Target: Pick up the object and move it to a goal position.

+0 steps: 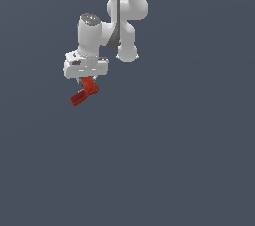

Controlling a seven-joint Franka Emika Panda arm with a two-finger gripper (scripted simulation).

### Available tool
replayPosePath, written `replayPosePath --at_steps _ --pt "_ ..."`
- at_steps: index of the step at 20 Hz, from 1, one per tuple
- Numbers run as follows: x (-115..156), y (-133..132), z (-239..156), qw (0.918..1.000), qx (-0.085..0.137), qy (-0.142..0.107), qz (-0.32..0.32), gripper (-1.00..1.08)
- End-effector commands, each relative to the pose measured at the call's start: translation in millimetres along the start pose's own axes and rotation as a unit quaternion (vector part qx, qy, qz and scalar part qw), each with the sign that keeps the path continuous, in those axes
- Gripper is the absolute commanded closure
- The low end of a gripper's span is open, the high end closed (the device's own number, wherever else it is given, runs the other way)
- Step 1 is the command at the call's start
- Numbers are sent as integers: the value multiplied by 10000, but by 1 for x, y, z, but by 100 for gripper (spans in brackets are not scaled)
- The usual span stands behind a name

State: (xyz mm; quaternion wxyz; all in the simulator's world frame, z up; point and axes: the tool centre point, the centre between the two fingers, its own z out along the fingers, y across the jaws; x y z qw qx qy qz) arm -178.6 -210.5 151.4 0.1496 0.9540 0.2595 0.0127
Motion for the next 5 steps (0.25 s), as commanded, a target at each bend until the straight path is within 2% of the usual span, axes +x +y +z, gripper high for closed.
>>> replayPosePath --at_steps 1,5 --pt "0 3 -2 10000 -15 15 -1 108" --pt "1 2 -2 10000 -15 15 -1 108"
